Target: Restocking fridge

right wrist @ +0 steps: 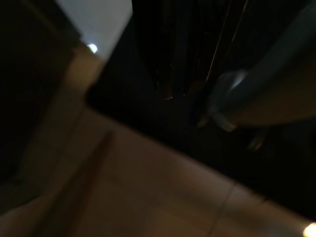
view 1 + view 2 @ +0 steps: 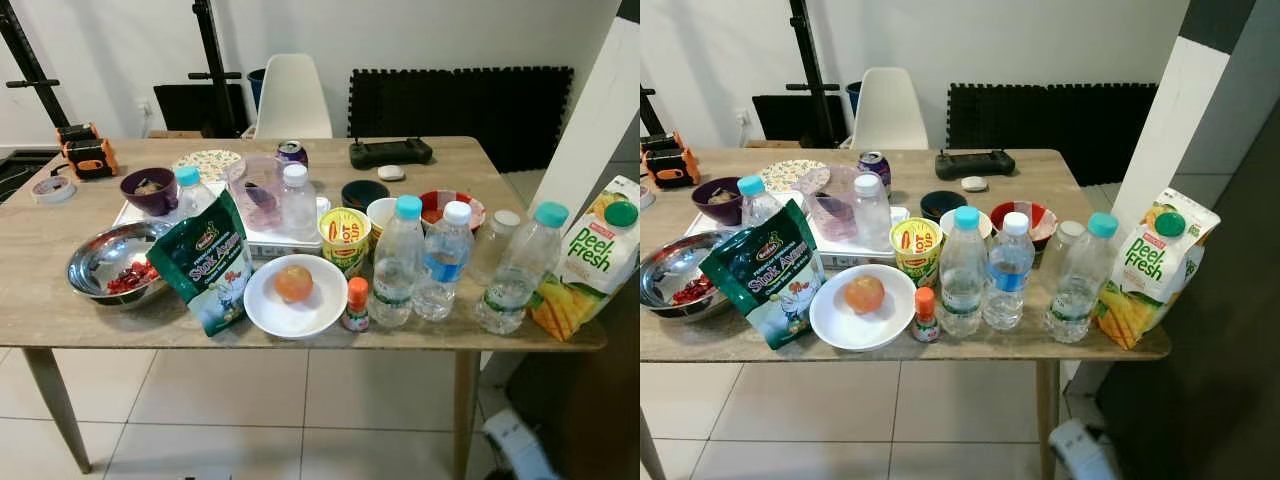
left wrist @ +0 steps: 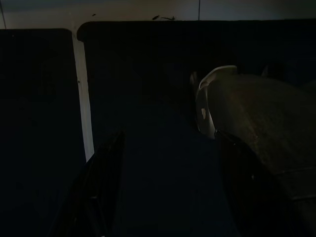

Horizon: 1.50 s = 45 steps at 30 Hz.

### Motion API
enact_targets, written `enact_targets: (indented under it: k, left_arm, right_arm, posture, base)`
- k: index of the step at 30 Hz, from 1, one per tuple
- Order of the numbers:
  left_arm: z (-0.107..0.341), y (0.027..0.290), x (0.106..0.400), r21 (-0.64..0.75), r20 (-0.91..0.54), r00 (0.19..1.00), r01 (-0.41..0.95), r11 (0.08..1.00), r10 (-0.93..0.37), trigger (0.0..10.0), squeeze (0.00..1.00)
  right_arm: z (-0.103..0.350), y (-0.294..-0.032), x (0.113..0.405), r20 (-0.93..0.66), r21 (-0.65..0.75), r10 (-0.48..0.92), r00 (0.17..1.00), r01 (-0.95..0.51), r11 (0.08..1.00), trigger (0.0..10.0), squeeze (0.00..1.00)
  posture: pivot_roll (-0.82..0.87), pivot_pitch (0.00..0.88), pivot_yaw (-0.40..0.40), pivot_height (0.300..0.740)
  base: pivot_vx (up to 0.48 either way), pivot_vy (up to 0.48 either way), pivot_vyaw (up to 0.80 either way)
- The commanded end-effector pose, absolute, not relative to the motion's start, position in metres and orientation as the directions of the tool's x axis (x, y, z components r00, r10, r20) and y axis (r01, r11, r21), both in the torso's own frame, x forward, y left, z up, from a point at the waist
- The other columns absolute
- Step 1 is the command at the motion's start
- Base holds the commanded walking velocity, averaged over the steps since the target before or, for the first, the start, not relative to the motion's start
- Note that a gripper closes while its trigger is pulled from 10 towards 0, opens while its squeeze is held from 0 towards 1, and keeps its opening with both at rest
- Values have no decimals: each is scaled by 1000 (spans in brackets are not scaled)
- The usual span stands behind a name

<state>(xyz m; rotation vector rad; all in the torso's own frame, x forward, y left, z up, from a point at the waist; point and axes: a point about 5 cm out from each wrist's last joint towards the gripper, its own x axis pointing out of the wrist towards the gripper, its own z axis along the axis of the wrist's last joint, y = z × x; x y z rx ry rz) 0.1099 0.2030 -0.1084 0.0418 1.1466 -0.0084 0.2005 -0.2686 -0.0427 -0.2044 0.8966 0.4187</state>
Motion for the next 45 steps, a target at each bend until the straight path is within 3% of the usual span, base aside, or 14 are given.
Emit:
enact_targets:
  k: [1, 3, 10, 18, 19, 25, 30, 36, 40, 41, 42, 43, 44, 45]
  left_arm:
    - [-110, 206, 101, 32, -924, 381, 18, 999, 23, 10000, 0]
    - [-110, 207, 101, 32, -924, 381, 16, 999, 23, 10000, 0]
    - [-110, 209, 101, 37, -925, 380, 17, 999, 28, 10000, 0]
    - [-110, 209, 103, 37, -924, 381, 26, 999, 24, 10000, 0]
    - [-109, 209, 104, 36, -923, 384, 30, 999, 21, 10000, 0]
    - [-109, 209, 106, 37, -921, 389, 29, 999, 23, 10000, 0]
    - [-109, 209, 106, 35, -922, 388, 30, 999, 21, 10000, 0]
    - [-109, 208, 106, 31, -922, 387, 27, 999, 18, 10000, 0]
    - [-109, 207, 106, 30, -921, 389, 25, 999, 18, 10000, 0]
    - [-109, 207, 106, 29, -921, 389, 24, 999, 17, 10000, 0]
    - [-109, 206, 106, 28, -921, 390, 22, 999, 17, 10000, 0]
    - [-109, 206, 106, 28, -921, 390, 22, 999, 17, 10000, 0]
    - [-109, 206, 106, 26, -921, 390, 21, 999, 16, 10000, 0]
    - [-110, 205, 105, 24, -921, 388, 19, 1000, 15, 10000, 0]
  right_arm:
    - [-29, -266, 213, -718, 105, 397, 572, -475, 874, 10000, 0]
    - [-24, -267, 216, -691, 147, 448, 568, -497, 855, 10000, 0]
    - [8, -255, 218, -482, 413, 839, 253, -779, 472, 10000, 0]
    - [29, -234, 228, -389, 376, 914, 113, -886, 270, 10000, 0]
    - [42, -222, 231, -335, 356, 941, 46, -918, 172, 10000, 0]
    - [88, -195, 243, -148, 253, 989, -6, -967, 32, 10000, 0]
    - [116, -184, 254, -31, 170, 999, 9, -985, 14, 10000, 0]
    - [169, -172, 282, 171, -23, 971, 167, -985, 174, 10000, 0]
    - [179, -171, 283, 212, -35, 962, 173, -982, 184, 10000, 0]
    - [186, -170, 282, 240, -41, 957, 163, -983, 178, 10000, 24]
    - [194, -168, 281, 272, -48, 950, 151, -984, 170, 10000, 663]
    - [194, -168, 281, 272, -48, 950, 151, -984, 170, 10000, 663]
    - [201, -167, 281, 300, -57, 944, 139, -985, 163, 10000, 1000]
    - [214, -164, 281, 353, -73, 927, 124, -985, 159, 10000, 1000]
  posture:
    - [-72, 0, 3, 740]
    - [-72, 0, 3, 740]
    - [-70, 0, 3, 740]
    - [-84, 0, 2, 740]
    - [-84, 0, -2, 740]
    - [-82, 0, -5, 740]
    - [-79, 0, -5, 740]
    - [-73, 0, -11, 740]
    - [-71, 0, -12, 740]
    - [-69, 0, -12, 740]
    - [-69, 0, -11, 740]
    - [-69, 0, -11, 740]
    - [-70, 0, -13, 740]
    - [-70, 0, -15, 740]
  base:
    - [0, 0, 0]
    - [0, 0, 0]
    - [0, 0, 0]
    - [0, 0, 0]
    - [0, 0, 0]
    - [0, 0, 0]
    - [0, 0, 0]
    - [0, 0, 0]
    - [0, 0, 0]
    - [0, 0, 0]
    - [0, 0, 0]
    - [0, 0, 0]
    - [0, 0, 0]
    - [0, 0, 0]
